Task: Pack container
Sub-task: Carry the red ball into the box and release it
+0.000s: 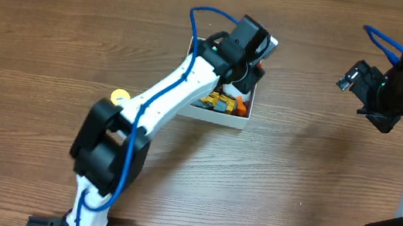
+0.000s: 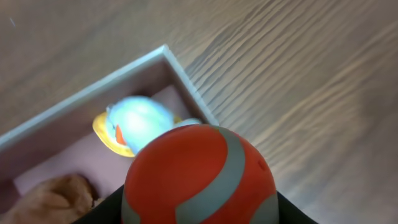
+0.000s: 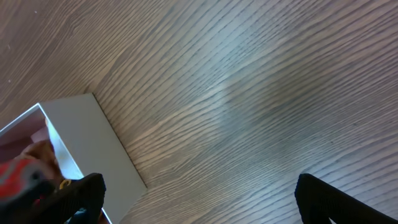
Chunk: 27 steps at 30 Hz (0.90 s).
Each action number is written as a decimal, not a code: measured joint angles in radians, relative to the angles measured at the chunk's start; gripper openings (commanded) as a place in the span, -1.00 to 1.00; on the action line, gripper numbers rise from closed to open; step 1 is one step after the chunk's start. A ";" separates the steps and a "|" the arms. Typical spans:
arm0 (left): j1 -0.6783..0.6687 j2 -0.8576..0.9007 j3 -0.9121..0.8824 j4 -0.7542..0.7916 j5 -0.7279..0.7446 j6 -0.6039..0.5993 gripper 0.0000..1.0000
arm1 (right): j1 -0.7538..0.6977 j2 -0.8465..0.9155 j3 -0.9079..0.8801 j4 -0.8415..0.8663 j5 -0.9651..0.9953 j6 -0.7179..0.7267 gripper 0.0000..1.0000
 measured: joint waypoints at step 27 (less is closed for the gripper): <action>0.209 -0.251 0.381 -0.686 -0.058 0.032 0.97 | 0.000 0.000 0.000 -0.003 -0.005 0.000 1.00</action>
